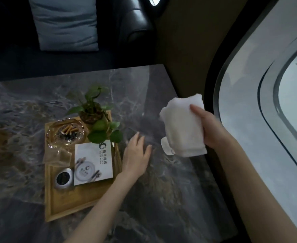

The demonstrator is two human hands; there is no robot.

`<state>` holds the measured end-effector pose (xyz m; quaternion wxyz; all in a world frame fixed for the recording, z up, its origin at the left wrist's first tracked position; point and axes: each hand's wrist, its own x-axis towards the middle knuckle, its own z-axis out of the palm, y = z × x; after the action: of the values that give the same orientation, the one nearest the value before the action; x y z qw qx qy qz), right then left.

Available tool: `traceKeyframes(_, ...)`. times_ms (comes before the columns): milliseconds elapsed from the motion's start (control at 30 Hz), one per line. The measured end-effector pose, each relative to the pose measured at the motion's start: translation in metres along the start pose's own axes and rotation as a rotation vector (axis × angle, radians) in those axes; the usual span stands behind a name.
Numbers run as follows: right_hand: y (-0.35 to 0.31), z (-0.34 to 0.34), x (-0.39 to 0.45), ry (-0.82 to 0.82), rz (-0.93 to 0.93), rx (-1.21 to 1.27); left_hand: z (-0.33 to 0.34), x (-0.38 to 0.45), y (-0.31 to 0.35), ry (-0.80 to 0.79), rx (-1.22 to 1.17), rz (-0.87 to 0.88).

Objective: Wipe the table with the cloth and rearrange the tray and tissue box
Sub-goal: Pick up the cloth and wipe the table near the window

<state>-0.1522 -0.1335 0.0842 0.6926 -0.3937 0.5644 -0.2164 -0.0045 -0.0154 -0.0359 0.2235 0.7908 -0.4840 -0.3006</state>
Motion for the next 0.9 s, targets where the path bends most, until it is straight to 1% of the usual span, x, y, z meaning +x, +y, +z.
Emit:
traceKeyframes(67,-0.016,-0.008,0.018,0.095,-0.057,-0.221,0.012,0.019,-0.006,0.037,0.142,0.016)
traceKeyframes(133,-0.026,-0.009,0.034,0.169,-0.186,-0.462,0.022,0.031,-0.012,0.042,0.224,0.001)
traceKeyframes(200,-0.029,-0.004,0.05,0.197,-0.327,-0.626,0.031,0.039,-0.016,0.052,0.283,-0.016)
traceKeyframes(267,-0.019,0.005,0.067,0.179,-0.409,-0.796,0.038,0.042,-0.019,0.076,0.33,-0.026)
traceKeyframes(333,0.004,0.013,0.088,0.03,-0.427,-0.992,0.044,0.042,-0.022,0.116,0.377,-0.019)
traceKeyframes(367,0.019,0.017,0.096,-0.067,-0.419,-1.029,0.046,0.043,-0.023,0.135,0.389,-0.013)
traceKeyframes(400,0.033,0.021,0.103,-0.126,-0.401,-1.014,0.048,0.043,-0.023,0.141,0.402,-0.011)
traceKeyframes(433,0.046,0.026,0.109,-0.122,-0.39,-0.984,0.048,0.044,-0.023,0.136,0.416,-0.014)
traceKeyframes(467,0.058,0.031,0.114,-0.062,-0.406,-0.979,0.049,0.044,-0.023,0.132,0.432,-0.019)
traceKeyframes(533,0.079,0.041,0.122,0.087,-0.455,-1.124,0.05,0.044,-0.023,0.132,0.451,-0.032)
traceKeyframes(600,0.096,0.048,0.129,0.156,-0.447,-1.259,0.05,0.044,-0.023,0.135,0.476,-0.044)
traceKeyframes(700,0.113,0.052,0.137,0.212,-0.418,-1.378,0.052,0.043,-0.025,0.149,0.51,-0.045)
traceKeyframes(767,0.117,0.05,0.142,0.251,-0.413,-1.397,0.052,0.044,-0.026,0.154,0.507,-0.035)
traceKeyframes(900,0.113,0.037,0.154,0.241,-0.459,-1.423,0.054,0.044,-0.028,0.163,0.501,-0.024)
